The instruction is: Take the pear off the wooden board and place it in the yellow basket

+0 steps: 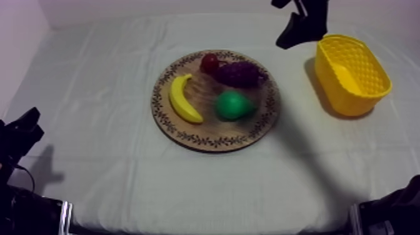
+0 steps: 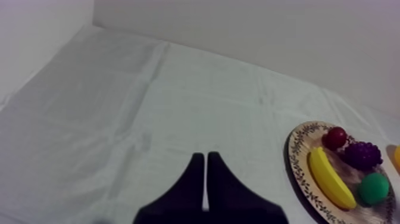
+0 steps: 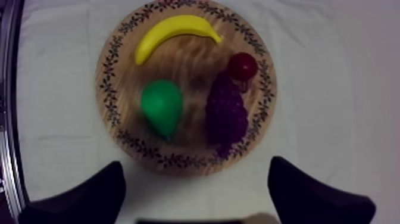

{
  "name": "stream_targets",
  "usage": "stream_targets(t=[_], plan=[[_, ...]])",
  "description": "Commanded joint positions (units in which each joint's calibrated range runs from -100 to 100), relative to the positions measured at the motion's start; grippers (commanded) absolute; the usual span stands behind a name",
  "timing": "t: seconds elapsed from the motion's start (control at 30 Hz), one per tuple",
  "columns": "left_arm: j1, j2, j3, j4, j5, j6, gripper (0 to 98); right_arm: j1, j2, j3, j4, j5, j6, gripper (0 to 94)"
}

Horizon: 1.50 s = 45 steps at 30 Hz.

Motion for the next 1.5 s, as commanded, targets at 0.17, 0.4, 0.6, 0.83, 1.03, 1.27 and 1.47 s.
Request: stream_targets(t=[0.17,0.4,0.6,0.83,1.03,1.27,1.47], plan=[[0.0,0.0,0.0,0.01,0.0,0.0,0.1,-1.9,8.1,1.0,0.5,-2.5,0.7,86.7],[0.0,0.0,0.0,0.01,0.0,0.0,0.1,-2.7,18.5,-1.0,0.0,-4.0,1.5,85.4],[0.0,0.0,0.0,0.01,0.0,0.0,0.1,-3.7,25.5,-3.1,-0.3,-5.5,1.5,84.6],[0.0,0.0,0.0,0.01,0.0,0.0,0.1,-4.4,31.8,-5.4,-0.6,-6.6,1.5,83.5],[0.0,0.0,0.0,0.01,0.0,0.0,0.1,-5.1,36.8,-8.2,-0.3,-7.1,1.1,82.5],[0.0,0.0,0.0,0.01,0.0,0.0,0.1,-5.1,40.4,-9.4,0.0,-6.9,1.1,78.6],[0.0,0.0,0.0,0.01,0.0,0.0,0.1,-5.1,42.2,-9.7,-0.1,-6.1,1.7,65.6]])
